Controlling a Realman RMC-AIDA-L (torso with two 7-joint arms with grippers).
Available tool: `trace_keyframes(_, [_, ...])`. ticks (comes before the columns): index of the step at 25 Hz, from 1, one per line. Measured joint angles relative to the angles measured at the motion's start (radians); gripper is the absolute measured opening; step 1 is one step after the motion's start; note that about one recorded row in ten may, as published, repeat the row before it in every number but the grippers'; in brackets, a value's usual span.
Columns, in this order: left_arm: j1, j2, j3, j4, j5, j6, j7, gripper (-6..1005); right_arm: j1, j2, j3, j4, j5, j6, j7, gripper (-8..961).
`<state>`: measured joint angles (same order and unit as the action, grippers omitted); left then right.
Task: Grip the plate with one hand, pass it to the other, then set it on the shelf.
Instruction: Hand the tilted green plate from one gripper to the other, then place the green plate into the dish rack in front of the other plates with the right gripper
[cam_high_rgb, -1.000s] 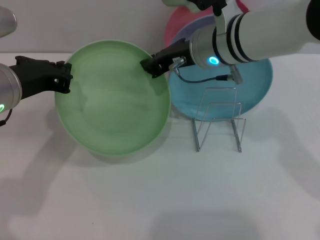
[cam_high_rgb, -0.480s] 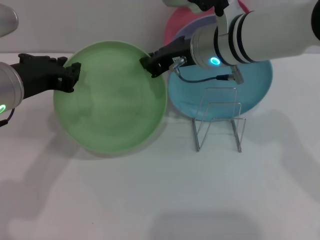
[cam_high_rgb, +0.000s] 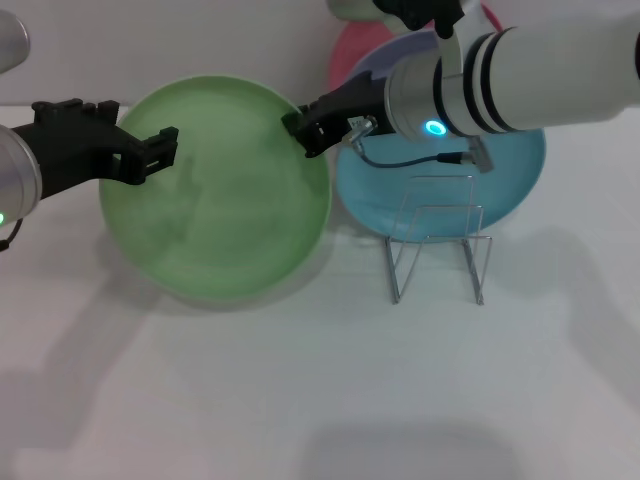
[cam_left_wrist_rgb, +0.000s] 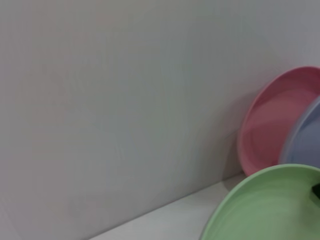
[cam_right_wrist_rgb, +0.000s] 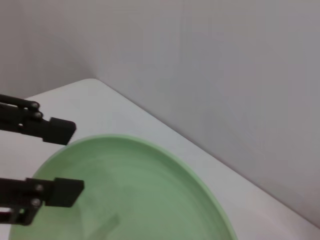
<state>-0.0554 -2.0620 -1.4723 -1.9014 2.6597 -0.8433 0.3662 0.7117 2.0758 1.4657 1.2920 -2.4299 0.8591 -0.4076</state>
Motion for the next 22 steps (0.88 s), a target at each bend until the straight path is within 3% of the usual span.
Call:
trace_keyframes(5, [0.031, 0.0, 0.003, -0.057, -0.001, 0.004, 0.02, 646, -0.03, 0.004, -0.005, 0.044, -0.036, -0.01, 0.015, 40])
trace_keyframes(7, [0.043, 0.001, 0.007, -0.08, -0.002, 0.008, 0.031, 759, -0.036, 0.003, 0.0, 0.049, -0.039, -0.014, 0.017, 39])
trace_keyframes(12, [0.067, 0.001, 0.013, -0.1, 0.01, 0.063, 0.055, 769, -0.08, 0.003, 0.003, 0.107, -0.052, -0.045, 0.015, 36])
trace_keyframes(17, [0.14, -0.001, 0.019, -0.058, 0.012, 0.343, 0.113, 779, -0.169, 0.001, 0.012, 0.245, -0.053, -0.069, 0.002, 34])
trace_keyframes(22, [0.183, -0.002, 0.03, 0.098, -0.004, 0.71, 0.111, 779, -0.355, 0.002, -0.003, 0.465, -0.045, -0.14, -0.081, 34])
